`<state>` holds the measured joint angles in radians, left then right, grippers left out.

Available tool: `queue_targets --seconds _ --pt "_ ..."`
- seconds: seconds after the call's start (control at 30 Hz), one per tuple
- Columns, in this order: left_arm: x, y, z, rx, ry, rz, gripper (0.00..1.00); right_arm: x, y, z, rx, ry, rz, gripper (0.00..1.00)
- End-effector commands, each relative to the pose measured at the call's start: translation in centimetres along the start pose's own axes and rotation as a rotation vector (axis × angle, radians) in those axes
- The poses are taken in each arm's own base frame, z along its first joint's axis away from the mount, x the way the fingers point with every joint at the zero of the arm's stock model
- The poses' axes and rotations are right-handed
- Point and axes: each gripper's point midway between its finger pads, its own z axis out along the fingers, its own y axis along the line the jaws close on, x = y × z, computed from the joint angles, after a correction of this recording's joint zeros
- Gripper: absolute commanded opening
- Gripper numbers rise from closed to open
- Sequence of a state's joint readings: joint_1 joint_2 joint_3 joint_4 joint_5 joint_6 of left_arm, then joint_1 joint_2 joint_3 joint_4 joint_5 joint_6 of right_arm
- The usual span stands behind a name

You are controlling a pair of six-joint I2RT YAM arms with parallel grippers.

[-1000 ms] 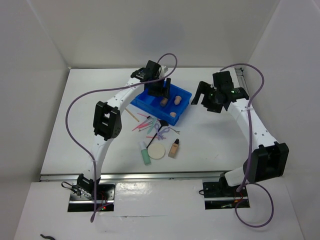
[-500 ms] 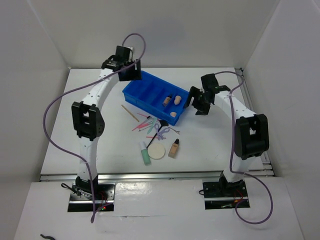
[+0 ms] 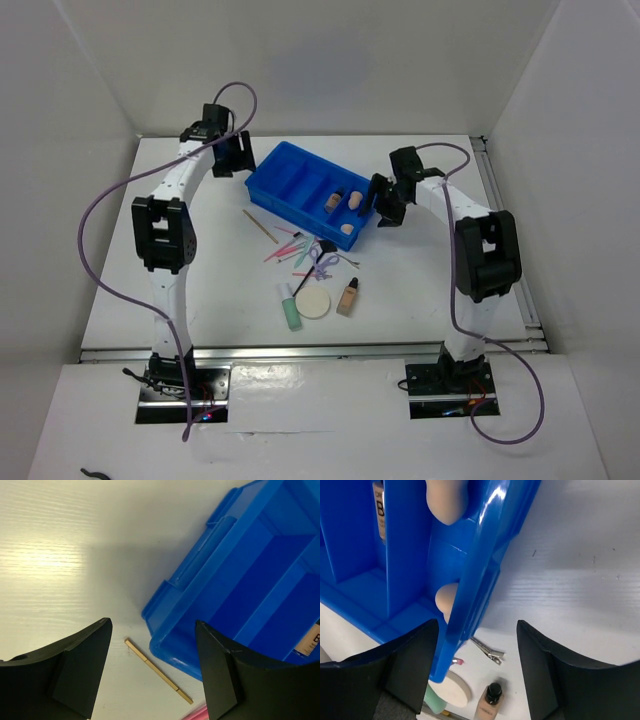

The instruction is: Organize the makeup

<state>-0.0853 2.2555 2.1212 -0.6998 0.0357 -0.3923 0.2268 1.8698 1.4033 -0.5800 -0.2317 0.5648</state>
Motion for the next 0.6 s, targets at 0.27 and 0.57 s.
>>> queue_targets --seconds 0.27,0.57 --pt "2.4 -1.8 2.0 0.132 0.030 0.013 0.69 -3.8 1.7 1.4 0.003 -0.079 -0.057 0.42" --pt "6.3 -1.8 1.3 0.133 0.096 0.019 0.55 -8.2 1.1 3.0 0.105 -0.149 -0.087 0.30"
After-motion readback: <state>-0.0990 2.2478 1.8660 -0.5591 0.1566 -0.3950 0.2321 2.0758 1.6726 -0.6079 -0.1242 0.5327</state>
